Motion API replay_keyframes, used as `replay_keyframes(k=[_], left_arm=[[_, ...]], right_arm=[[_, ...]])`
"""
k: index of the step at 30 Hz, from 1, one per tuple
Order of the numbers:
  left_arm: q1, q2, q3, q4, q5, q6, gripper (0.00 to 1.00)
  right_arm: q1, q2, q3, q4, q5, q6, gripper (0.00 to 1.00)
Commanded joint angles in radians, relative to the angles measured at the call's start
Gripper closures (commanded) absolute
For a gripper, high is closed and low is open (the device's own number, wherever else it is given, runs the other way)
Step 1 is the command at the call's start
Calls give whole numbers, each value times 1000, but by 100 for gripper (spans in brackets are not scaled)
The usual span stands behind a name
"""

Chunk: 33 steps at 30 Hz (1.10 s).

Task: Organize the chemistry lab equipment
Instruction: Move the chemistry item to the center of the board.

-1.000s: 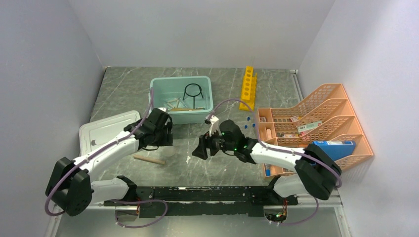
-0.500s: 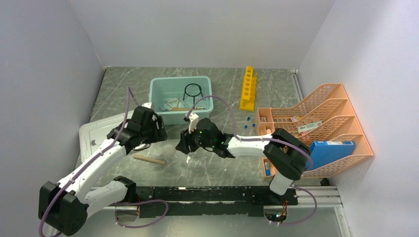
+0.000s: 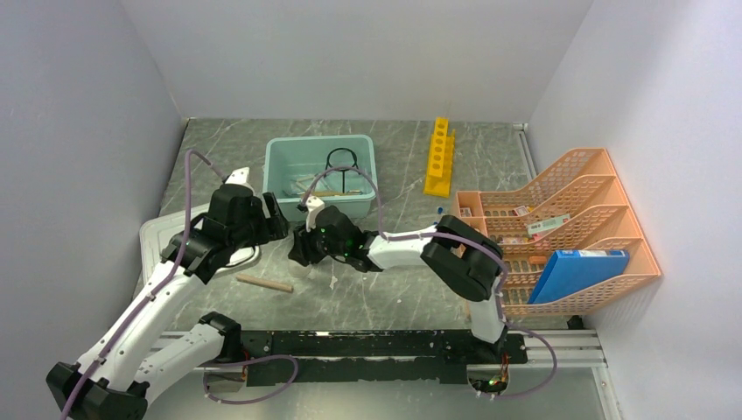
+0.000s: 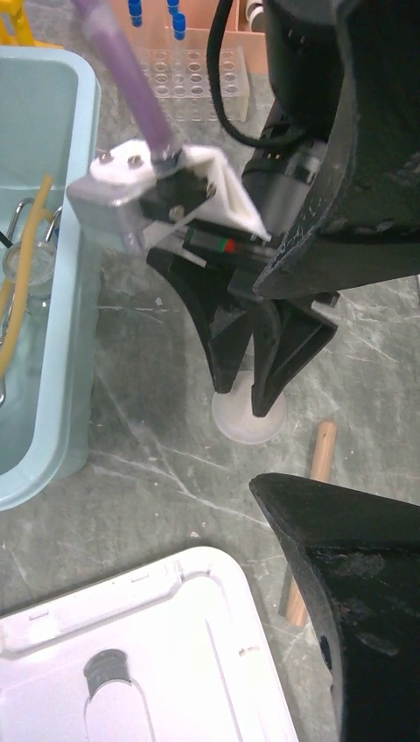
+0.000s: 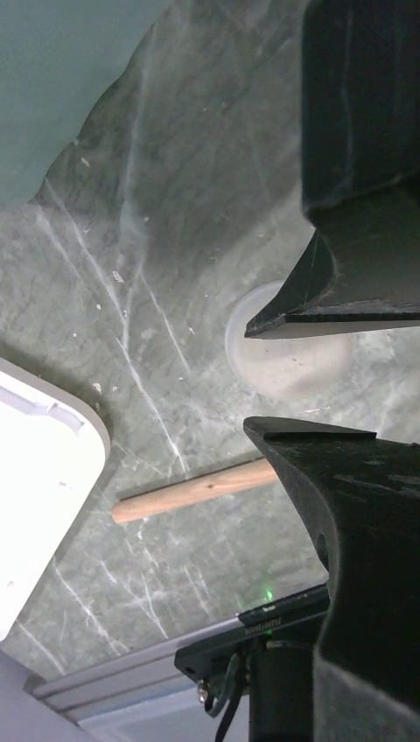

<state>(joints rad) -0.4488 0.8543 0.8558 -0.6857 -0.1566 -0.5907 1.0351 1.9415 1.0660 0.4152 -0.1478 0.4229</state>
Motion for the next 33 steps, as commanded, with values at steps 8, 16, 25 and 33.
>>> replay_keyframes(k=[8, 16, 25, 33], left_arm=[[7, -13, 13, -26, 2, 14, 22], [7, -7, 4, -16, 11, 23, 22], [7, 26, 4, 5, 24, 38, 22], [7, 47, -8, 30, 38, 39, 22]], right_arm=[[19, 120, 91, -32, 29, -19, 62], [38, 105, 45, -59, -9, -57, 64], [58, -56, -159, -66, -16, -125, 64], [72, -294, -360, -120, 72, -217, 62]])
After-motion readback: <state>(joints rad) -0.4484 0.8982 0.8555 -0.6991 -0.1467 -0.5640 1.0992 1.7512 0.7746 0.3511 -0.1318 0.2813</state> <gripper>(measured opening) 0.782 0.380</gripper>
